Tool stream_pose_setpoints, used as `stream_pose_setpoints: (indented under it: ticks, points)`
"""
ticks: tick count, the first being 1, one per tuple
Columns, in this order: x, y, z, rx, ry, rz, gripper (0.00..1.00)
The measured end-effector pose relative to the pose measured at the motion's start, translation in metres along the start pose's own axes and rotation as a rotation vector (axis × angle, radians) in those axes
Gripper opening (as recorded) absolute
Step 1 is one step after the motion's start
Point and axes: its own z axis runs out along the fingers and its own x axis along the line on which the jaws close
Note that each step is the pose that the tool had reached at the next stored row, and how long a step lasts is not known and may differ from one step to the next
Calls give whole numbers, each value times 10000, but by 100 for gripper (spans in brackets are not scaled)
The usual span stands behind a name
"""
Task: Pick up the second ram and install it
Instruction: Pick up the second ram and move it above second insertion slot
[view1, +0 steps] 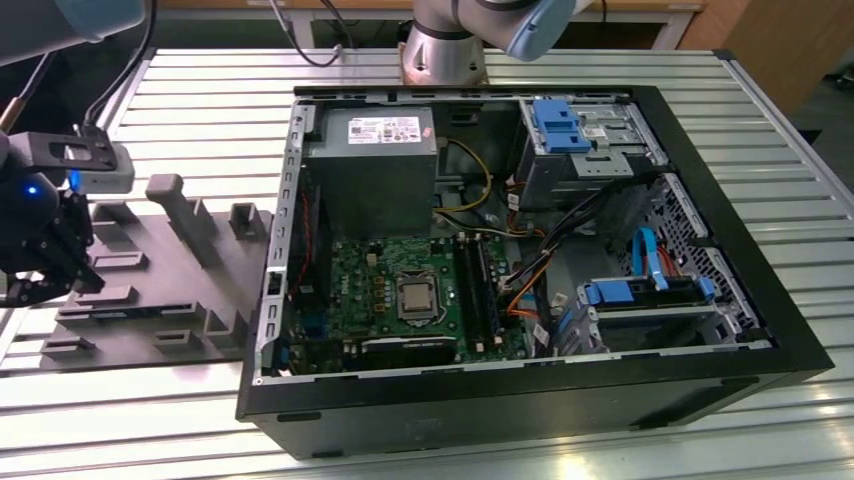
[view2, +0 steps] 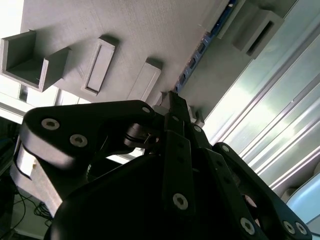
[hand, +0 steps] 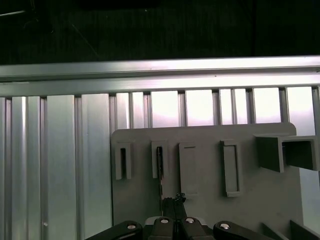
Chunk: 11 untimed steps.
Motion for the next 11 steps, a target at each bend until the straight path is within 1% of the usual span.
stream_pose_setpoints:
  ticks: [11]
  points:
    - [4, -2, 47, 0, 0, -1, 11]
